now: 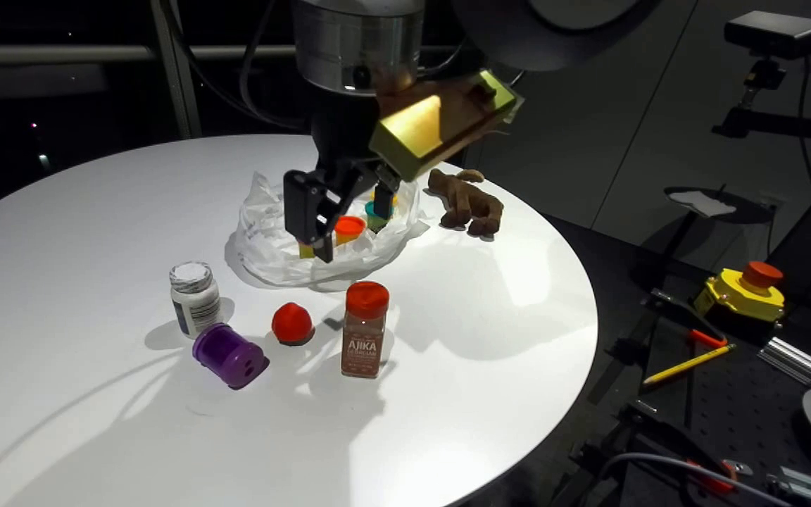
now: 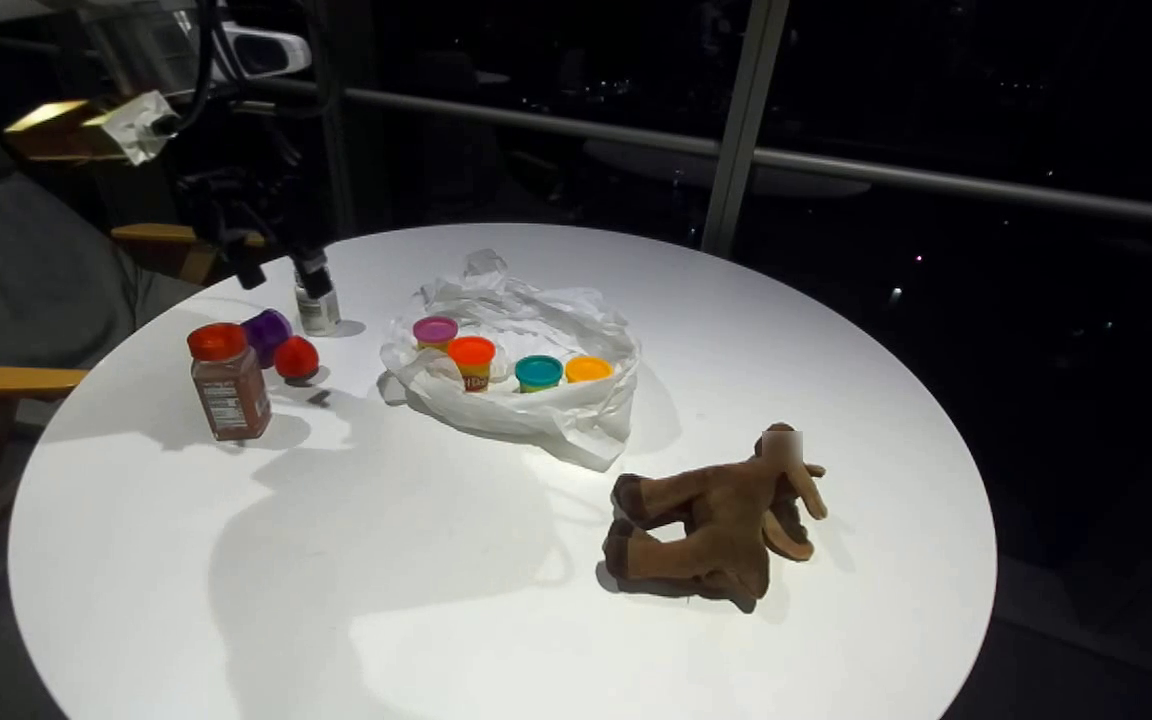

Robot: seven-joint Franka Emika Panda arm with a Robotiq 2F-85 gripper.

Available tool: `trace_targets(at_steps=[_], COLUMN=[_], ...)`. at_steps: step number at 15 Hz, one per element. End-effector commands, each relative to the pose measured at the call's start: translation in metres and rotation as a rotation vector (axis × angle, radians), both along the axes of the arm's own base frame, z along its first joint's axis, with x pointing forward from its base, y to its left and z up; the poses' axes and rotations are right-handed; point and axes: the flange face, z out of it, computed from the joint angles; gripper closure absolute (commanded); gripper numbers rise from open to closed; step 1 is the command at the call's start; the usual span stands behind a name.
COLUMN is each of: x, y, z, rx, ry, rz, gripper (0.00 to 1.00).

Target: Pick up the objects from the table and put them in the plastic bag.

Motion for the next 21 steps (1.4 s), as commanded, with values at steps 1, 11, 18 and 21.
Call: trace_targets(at_steps=[1,11,18,21], x=[-0.036,-0.042,-0.029,-0.025], y=[0.009,-0.001,-0.011,-0.014], z=[-0.008,-0.035,-0.043,-0.043], rx=[0.007,0.069,0.148,0.176], ry=[0.033,0.076,0.112,0.118], rz=[0.147,0.293,0.370,0.392], gripper=[0.00,0.00,0.13,0.42])
